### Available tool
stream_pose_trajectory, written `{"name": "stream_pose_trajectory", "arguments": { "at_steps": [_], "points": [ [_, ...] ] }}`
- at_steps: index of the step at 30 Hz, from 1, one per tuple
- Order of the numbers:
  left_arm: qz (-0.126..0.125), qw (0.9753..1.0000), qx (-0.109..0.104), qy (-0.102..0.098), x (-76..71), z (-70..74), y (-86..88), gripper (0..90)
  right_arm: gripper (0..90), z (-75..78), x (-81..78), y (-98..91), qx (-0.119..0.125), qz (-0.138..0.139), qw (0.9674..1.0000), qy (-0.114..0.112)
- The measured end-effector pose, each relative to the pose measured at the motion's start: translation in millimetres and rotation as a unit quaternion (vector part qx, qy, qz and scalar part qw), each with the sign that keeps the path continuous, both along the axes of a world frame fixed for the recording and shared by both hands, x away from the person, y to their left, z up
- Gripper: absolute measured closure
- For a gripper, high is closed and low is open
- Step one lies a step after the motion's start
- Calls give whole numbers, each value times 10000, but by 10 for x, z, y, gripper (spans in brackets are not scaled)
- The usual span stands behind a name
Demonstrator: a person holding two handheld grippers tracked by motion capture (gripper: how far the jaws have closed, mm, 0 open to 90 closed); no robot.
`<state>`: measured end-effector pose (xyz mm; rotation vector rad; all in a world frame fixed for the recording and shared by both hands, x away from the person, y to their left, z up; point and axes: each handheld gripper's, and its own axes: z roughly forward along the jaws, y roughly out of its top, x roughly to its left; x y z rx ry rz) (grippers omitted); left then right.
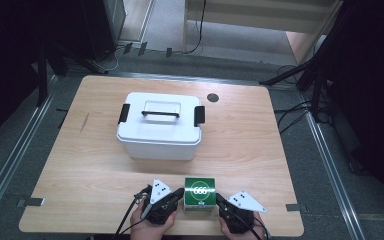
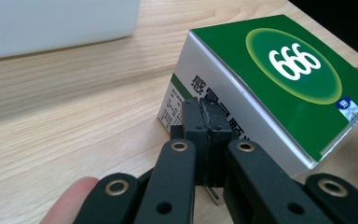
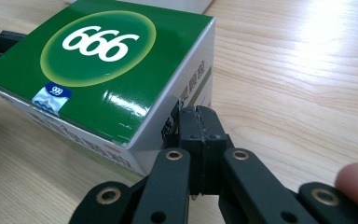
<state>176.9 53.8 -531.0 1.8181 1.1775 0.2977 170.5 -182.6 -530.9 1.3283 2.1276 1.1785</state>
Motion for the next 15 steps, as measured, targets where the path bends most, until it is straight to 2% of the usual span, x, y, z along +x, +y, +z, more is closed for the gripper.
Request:
{"name": "stream_pose_trajectory", "arguments": {
  "at_steps": [5, 15],
  "points": [
    [-21, 10000, -4, -27, 9, -7, -73, 900, 900, 0, -13, -82, 23, -38, 10000, 4],
    [0, 10000, -20, -28, 69, -10, -89, 900, 900, -21, 5, -88, -7, -84, 9999, -64]
  ]
}}
